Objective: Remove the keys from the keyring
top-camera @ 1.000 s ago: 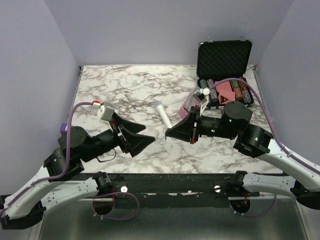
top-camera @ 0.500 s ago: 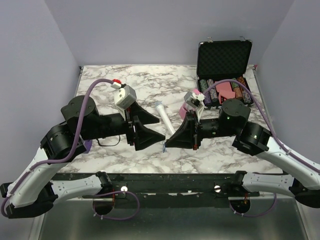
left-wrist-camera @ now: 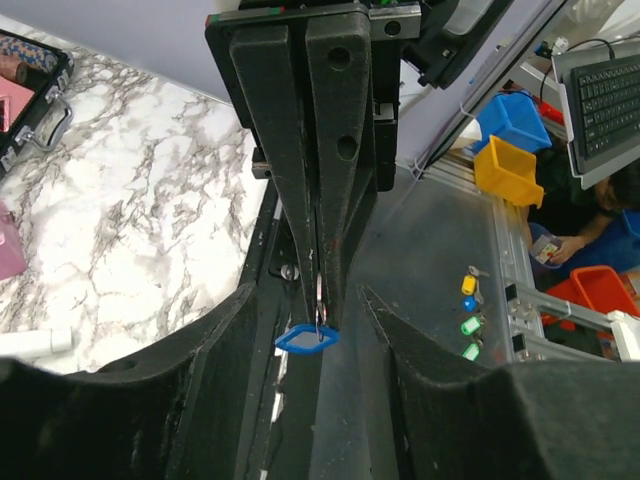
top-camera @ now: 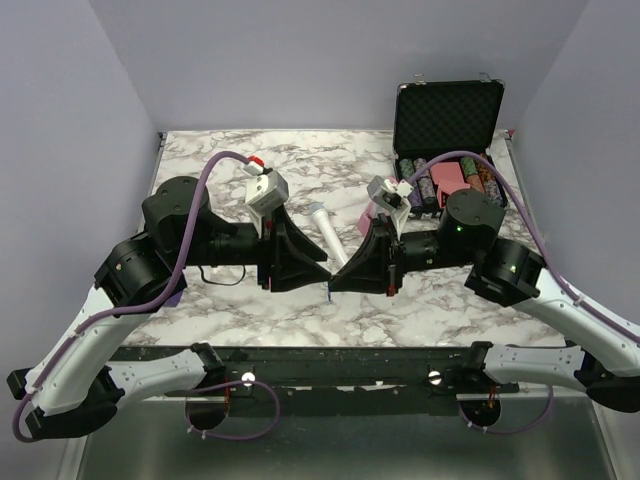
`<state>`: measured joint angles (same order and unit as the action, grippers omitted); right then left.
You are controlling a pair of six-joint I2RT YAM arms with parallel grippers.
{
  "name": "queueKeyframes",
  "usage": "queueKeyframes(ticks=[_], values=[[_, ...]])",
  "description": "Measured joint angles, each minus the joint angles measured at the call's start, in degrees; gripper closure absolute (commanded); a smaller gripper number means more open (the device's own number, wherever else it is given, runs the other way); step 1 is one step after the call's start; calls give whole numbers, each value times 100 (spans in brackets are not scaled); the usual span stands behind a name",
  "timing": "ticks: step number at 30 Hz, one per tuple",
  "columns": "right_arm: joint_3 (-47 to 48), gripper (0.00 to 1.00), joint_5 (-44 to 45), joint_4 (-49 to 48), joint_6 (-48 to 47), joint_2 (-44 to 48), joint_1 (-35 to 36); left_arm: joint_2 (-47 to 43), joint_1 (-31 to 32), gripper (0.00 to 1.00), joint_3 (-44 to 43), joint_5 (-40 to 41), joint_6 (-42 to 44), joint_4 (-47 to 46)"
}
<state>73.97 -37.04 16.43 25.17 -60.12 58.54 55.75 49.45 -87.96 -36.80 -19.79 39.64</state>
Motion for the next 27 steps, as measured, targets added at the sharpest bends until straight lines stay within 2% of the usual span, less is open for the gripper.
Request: queueKeyframes(ticks=[7,14,27], values=[[103,99,7,-2,-24,-42,0,4,0,55,0,-129,2,50],[199,99,7,-2,-37,-87,0,2,0,63,0,-136,2,103],[369,99,39,70,-127,-236,0,46,-7,100,-26,-149,-37,131]])
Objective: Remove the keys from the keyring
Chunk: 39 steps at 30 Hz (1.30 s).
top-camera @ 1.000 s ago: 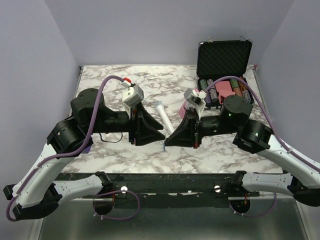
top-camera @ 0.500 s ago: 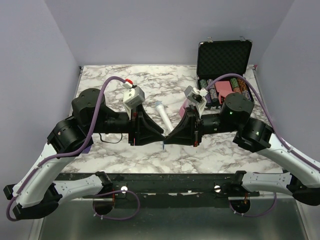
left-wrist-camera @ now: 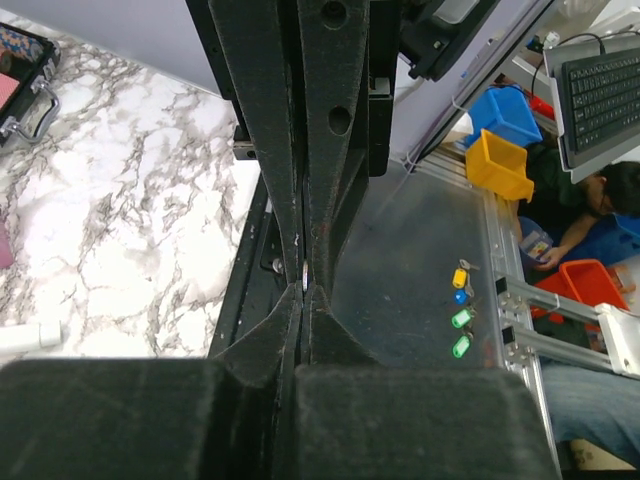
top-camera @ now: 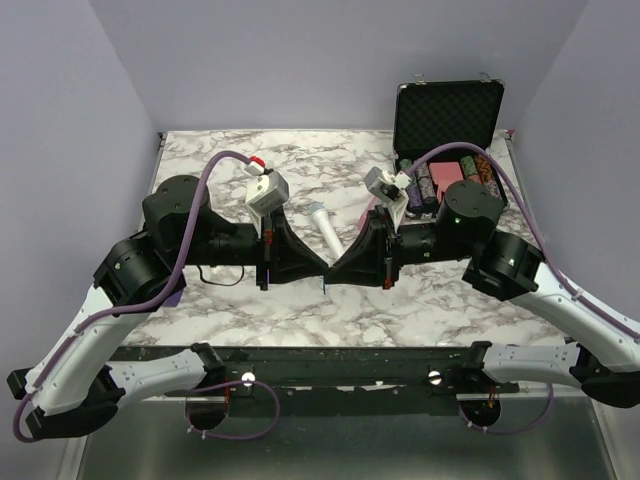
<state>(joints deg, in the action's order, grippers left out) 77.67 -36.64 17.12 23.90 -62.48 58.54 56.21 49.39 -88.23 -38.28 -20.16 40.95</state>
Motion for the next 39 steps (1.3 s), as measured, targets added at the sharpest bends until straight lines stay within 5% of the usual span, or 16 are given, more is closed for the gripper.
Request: queueKeyframes(ticks=[24,32,39], values=[[2472,99,118,-190,-446,-1189,0,293,-70,100,-1497,809,-269,-881],[2374,99,306,-817,-328,-1239,0,85,-68,100,-1104,1270,-651,-1628],[1211,99,734,-2000,184,-793,-17,-140,-68,100,-391,1484,-992,-2291]])
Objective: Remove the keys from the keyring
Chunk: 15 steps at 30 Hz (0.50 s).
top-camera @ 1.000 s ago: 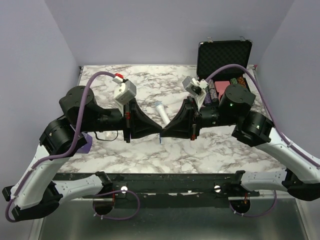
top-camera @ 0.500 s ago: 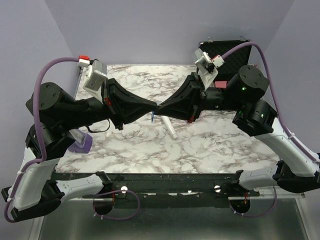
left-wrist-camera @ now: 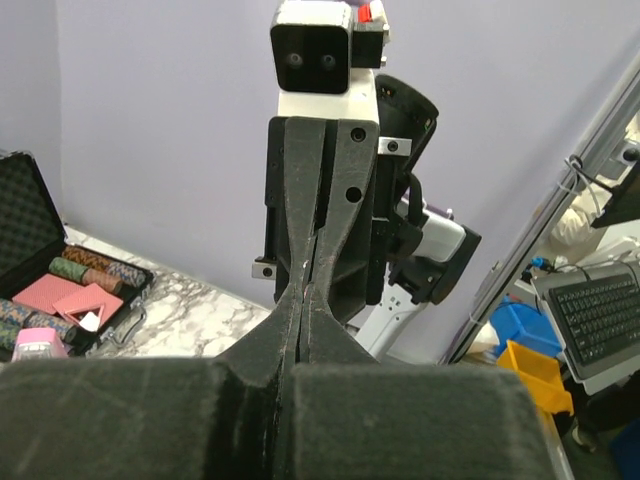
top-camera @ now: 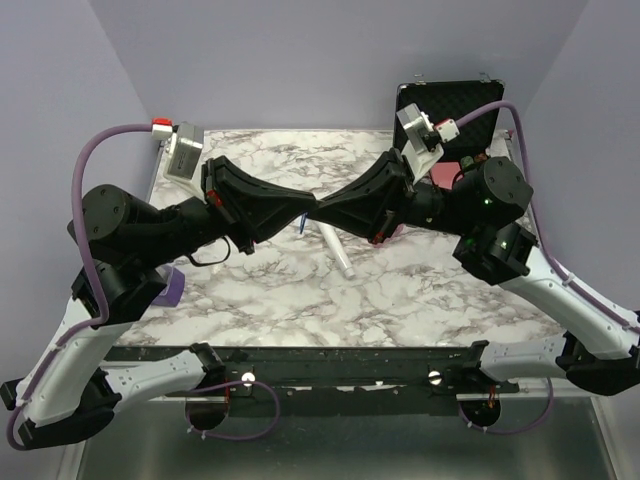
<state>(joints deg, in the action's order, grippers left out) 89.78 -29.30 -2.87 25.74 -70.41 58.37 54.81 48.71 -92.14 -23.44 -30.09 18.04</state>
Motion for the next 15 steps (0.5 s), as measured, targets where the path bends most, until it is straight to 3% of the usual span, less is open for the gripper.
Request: queueKeyframes(ticks=[15], values=[[-533,99,352,-1246,688,57,-26,-282,0,100,1134,474,-1001,-1871]])
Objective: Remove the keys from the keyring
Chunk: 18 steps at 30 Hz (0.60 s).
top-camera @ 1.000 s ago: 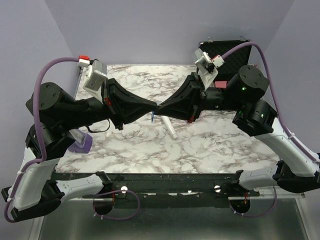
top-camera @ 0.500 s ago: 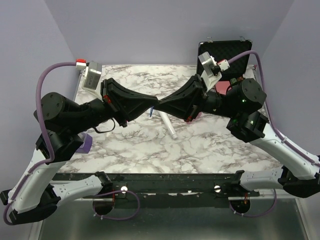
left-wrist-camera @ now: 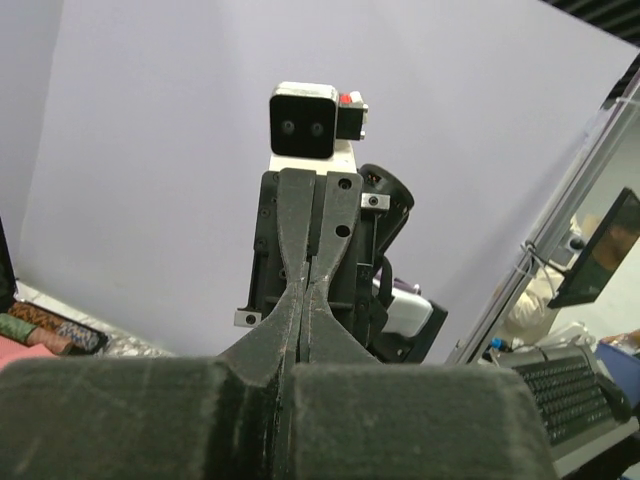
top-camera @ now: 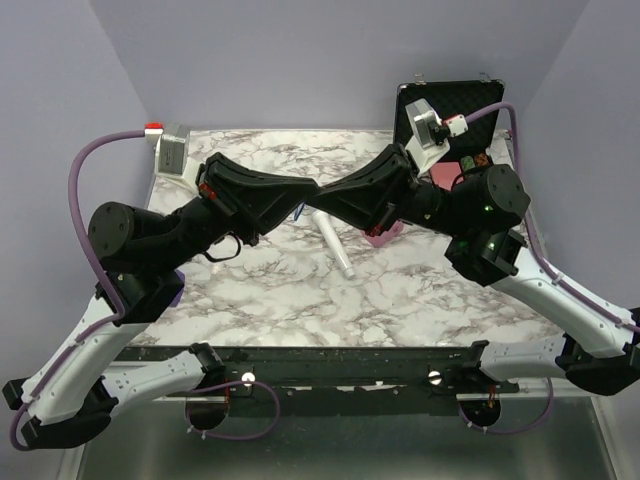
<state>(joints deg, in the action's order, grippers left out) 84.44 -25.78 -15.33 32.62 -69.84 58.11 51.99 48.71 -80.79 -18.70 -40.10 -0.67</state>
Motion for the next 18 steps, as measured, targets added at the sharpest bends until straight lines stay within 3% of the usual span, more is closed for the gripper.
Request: queueKeyframes(ticks=[17,18], values=[[-20,99,264,-354,151,-166,0,-223,66,100,798,898,-553,-1176],[-17,99,267,-363,153,-173,0,-229,70,92,809,927,-562,-1191]])
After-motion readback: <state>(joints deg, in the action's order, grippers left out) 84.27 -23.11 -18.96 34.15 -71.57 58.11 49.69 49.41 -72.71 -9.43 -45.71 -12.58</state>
